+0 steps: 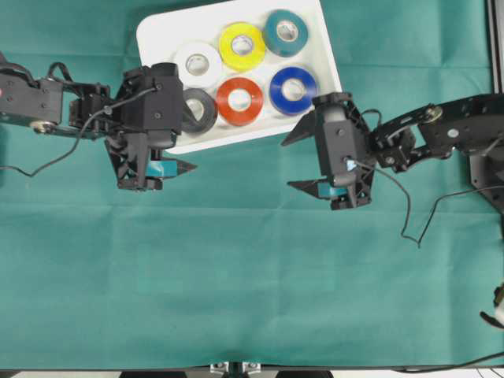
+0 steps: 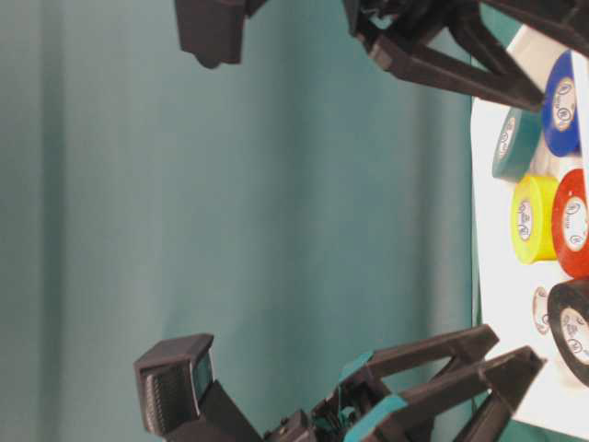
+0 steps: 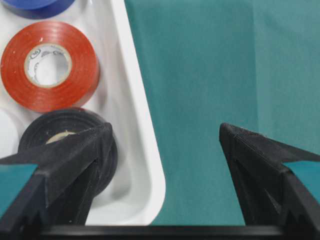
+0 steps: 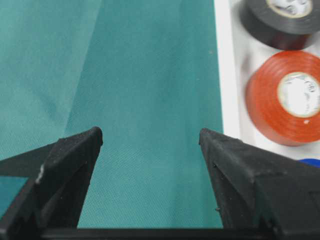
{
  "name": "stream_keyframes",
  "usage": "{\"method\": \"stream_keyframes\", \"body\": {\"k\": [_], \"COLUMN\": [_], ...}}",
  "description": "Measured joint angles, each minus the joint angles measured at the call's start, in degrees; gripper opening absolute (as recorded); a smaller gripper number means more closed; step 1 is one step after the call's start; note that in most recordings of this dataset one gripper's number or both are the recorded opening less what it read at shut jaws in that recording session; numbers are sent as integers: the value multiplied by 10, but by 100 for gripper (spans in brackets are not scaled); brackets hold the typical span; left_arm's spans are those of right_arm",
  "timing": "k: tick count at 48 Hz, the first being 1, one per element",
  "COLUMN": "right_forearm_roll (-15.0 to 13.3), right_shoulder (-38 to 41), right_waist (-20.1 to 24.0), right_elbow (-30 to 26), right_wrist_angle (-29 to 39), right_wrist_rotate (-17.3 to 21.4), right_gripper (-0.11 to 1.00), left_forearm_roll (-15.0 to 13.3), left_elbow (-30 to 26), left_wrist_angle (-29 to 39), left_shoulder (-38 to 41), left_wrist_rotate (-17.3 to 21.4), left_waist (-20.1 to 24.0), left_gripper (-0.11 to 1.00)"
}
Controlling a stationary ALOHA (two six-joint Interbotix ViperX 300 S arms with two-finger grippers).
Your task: Put the tape alternately from left to right into the white case.
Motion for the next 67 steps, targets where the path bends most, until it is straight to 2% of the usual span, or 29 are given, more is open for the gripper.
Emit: {"method": "stream_keyframes", "body": {"k": [15,55,67], "right_forearm_roll": [0,1,11], "right_shoulder": [-54,-211,-255], "right_waist": [0,0,-2], "right_elbow": [21,106,136], "right_wrist_angle": [43,45,45], "right_wrist_rotate": [0,1,2], "right_gripper": [86,86,86], "left_forearm_roll": [0,0,0], "left_elbow": [28,117,136], "left_wrist_angle": [0,-1,-11], "left_shoulder": [-33,-152,-185], "left_wrist_rotate": [0,-2,-2], "left_waist": [0,-1,-1], "left_gripper": [81,81,81]}}
